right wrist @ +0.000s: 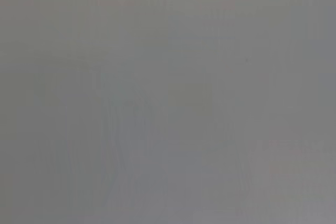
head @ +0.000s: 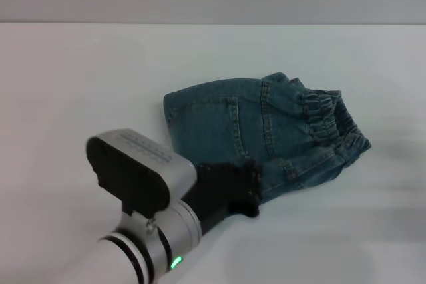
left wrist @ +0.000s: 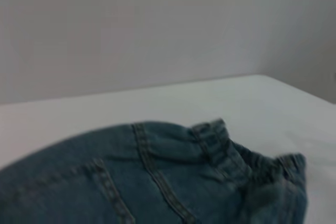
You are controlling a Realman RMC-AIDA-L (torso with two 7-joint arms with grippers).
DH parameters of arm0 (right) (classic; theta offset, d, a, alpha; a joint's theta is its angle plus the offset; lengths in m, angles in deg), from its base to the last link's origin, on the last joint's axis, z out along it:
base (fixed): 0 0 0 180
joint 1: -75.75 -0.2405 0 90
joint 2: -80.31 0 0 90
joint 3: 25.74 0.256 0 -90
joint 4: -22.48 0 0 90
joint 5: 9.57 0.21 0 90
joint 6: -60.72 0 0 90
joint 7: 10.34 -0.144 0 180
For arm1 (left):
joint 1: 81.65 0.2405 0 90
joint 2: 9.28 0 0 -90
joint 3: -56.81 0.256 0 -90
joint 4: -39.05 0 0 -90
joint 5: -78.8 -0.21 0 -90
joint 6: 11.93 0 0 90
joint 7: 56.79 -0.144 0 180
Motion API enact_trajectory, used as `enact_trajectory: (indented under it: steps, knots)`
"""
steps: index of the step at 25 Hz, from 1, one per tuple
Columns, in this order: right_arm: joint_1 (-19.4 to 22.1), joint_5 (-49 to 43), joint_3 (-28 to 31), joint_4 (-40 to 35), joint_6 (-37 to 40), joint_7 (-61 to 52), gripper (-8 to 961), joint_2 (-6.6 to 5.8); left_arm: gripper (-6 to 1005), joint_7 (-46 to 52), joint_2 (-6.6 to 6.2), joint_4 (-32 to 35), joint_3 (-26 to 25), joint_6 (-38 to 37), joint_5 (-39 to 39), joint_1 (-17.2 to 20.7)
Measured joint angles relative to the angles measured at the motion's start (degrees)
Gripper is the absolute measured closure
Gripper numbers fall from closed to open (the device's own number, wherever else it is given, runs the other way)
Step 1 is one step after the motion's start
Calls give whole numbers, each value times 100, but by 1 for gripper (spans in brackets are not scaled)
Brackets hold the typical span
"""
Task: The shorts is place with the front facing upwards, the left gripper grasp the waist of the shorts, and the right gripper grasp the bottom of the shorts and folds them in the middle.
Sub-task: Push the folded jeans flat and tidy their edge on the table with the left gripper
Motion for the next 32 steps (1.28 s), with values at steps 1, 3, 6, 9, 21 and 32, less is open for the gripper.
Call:
enact_trajectory:
  steps: [1, 3, 6, 9, 21, 32]
  knots:
    - [0, 0, 0, 0, 0, 1, 953, 0, 786, 0, 0, 0, 0, 0, 0, 0]
    - [0, 0, 0, 0, 0, 1, 953, 0, 923, 51, 23, 220, 219, 43, 37, -118]
    - [0, 0, 0, 0, -2, 2, 954, 0, 944, 114, 31, 285, 277, 94, 41, -125]
    - [0, 0, 0, 0, -2, 2, 954, 0, 966, 185, 43, 485, 275, 62, 47, -151]
    - [0, 0, -9, 0, -2, -7, 954, 0, 1000, 652, 58, 1423, 244, -492, 267, -820]
    - [1, 0, -55, 24, -1, -37, 953, 0, 997, 1170, 59, 2048, 226, -943, 263, -1292]
